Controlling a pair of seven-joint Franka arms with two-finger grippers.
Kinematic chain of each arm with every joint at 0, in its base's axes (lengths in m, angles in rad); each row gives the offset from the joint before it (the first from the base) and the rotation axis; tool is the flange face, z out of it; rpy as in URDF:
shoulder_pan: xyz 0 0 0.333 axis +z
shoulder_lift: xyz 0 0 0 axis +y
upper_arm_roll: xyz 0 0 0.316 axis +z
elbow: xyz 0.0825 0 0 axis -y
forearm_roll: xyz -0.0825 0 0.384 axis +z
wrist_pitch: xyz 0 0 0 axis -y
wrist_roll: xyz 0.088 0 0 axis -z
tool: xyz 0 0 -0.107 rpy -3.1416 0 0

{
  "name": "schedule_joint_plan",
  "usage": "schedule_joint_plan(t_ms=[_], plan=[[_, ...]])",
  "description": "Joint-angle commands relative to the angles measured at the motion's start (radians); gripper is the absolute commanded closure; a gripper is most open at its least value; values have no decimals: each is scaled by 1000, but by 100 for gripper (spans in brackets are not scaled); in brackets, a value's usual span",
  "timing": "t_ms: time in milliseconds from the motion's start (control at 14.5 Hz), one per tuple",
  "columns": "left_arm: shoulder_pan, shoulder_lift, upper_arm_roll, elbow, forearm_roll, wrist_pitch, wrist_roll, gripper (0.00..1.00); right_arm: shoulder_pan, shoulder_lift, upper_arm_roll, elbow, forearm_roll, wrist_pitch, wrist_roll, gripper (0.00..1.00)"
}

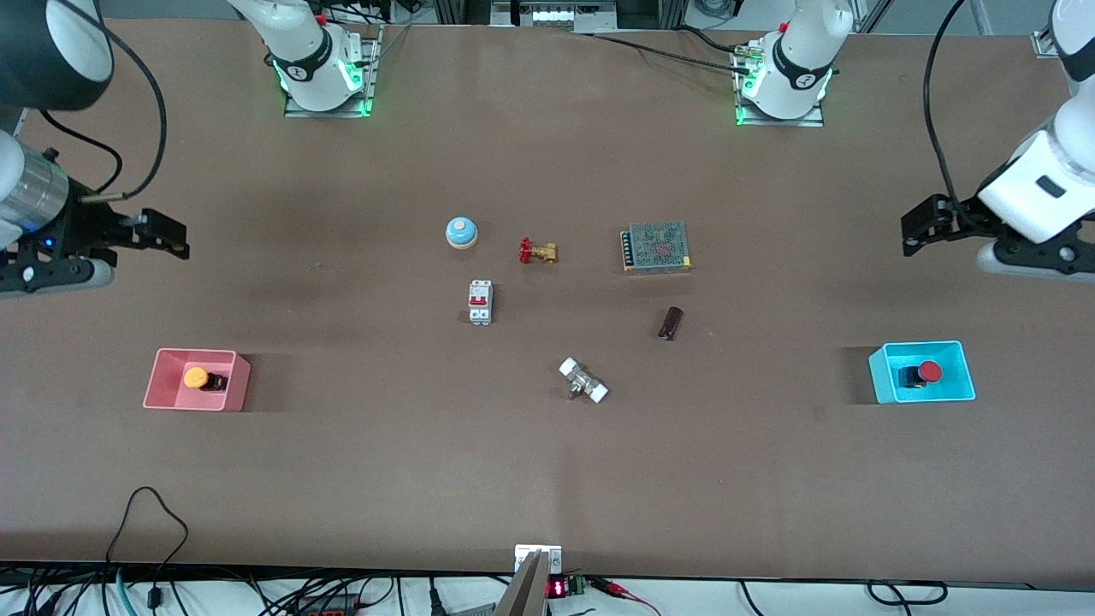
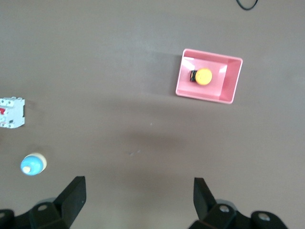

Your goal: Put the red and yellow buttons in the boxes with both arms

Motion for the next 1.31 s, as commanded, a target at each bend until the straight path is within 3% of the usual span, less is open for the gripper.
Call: schedule_joint_plan(t_ms=[0,207,897,1241], plan=[[5,-71,23,-92,-61,31,17,0,29,-16,-15,-17,12,-14,74,0],[5,-73,24,-83,-72,13,117,0,130,-16,-113,-6,9,-13,69,0],[6,-79,9,-70,-67,-42,120,0,92,-2,-100,-5,-2,-14,66,0],[6,-76,9,-61,-67,-42,122,0,92,-4,-74,-5,-51,-16,63,0]])
